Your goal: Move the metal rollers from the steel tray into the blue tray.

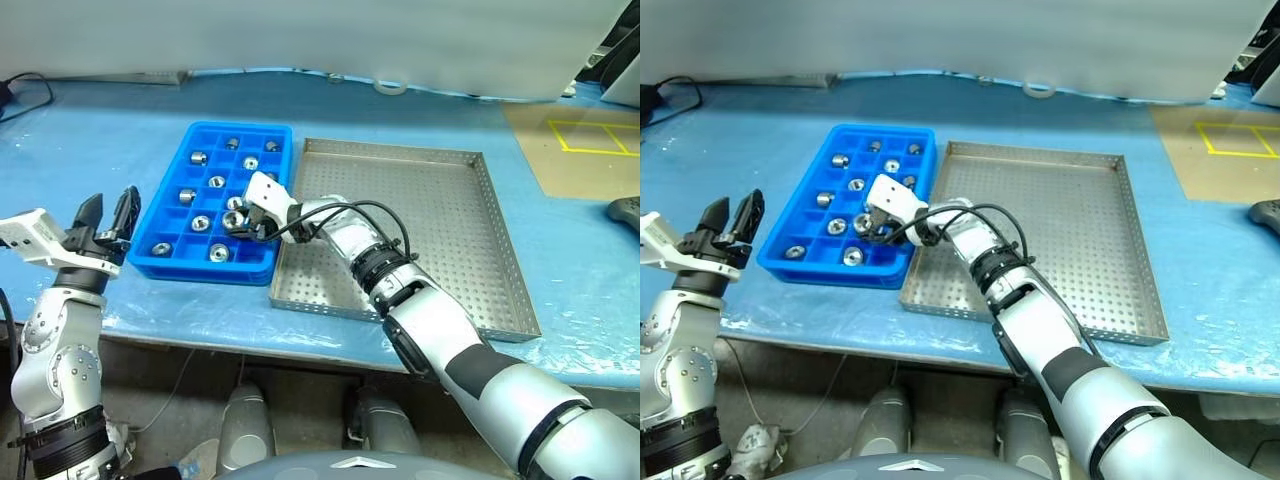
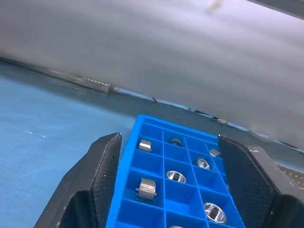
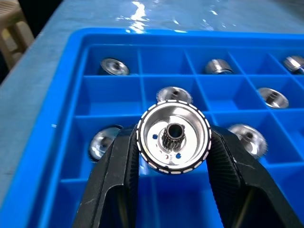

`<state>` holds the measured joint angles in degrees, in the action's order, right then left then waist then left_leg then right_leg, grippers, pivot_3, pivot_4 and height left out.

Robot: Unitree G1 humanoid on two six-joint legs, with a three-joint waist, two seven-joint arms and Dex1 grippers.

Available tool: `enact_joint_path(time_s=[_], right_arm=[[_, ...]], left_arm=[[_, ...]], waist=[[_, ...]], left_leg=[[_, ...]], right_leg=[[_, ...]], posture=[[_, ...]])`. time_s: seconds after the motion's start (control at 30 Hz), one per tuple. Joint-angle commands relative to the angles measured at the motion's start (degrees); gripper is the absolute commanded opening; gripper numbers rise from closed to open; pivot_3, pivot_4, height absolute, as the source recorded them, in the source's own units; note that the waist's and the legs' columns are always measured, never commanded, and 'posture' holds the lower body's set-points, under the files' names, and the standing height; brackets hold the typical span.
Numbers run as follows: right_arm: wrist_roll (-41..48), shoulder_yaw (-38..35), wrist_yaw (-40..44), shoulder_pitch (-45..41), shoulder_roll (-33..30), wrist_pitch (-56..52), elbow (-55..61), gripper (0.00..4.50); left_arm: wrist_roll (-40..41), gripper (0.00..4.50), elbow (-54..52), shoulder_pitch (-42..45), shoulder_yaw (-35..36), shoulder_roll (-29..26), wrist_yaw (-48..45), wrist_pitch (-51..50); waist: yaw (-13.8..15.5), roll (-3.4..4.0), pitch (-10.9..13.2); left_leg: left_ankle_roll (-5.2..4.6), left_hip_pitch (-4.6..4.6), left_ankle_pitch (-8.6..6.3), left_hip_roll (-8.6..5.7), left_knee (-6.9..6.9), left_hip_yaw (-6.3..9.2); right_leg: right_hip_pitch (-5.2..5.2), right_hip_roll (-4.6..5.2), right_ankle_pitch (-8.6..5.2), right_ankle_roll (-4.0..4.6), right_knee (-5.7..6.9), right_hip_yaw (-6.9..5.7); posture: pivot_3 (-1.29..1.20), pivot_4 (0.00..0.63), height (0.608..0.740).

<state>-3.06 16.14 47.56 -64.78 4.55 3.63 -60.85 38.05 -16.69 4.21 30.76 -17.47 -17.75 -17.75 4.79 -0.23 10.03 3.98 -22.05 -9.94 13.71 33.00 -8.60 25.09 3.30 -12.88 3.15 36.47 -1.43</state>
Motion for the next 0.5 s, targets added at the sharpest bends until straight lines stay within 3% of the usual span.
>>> enact_joint_path(time_s=[0.03,0.23,0.5], right_arm=[[0.02,-2.55,-1.04,-3.24,-1.66,2.52,-1.71,1.61],[-0.29,-3.84,2.49,-3.82,-4.86,2.39,-3.95,1.61],[2.27,-5.54,6.28,-0.83,-1.28,-0.78,0.89,1.61]], left_arm=[[-0.08,3.52,-2.37,0.20,-1.70,0.24,0.12,1.26],[-0.17,3.52,-0.20,1.67,-4.33,0.47,-0.75,1.20],[-0.98,3.52,1.87,2.99,-6.57,1.12,-1.19,2.20]], waist=[[-0.23,0.00,0.00],[-0.75,-0.01,0.00],[-1.27,0.00,0.00]], left_leg=[[0.01,0.00,0.00,0.02,0.00,0.00],[0.05,0.00,0.03,0.02,-0.03,-0.01],[0.05,0.02,0.03,0.08,-0.03,-0.04]], right_leg=[[0.01,-0.01,0.00,0.00,0.01,0.00],[0.03,-0.03,0.00,0.00,0.04,0.01],[0.13,-0.08,-0.02,0.03,0.15,0.03]], posture=[[0.08,0.150,0.740],[0.05,0.150,0.740],[0.04,0.150,0.740]])
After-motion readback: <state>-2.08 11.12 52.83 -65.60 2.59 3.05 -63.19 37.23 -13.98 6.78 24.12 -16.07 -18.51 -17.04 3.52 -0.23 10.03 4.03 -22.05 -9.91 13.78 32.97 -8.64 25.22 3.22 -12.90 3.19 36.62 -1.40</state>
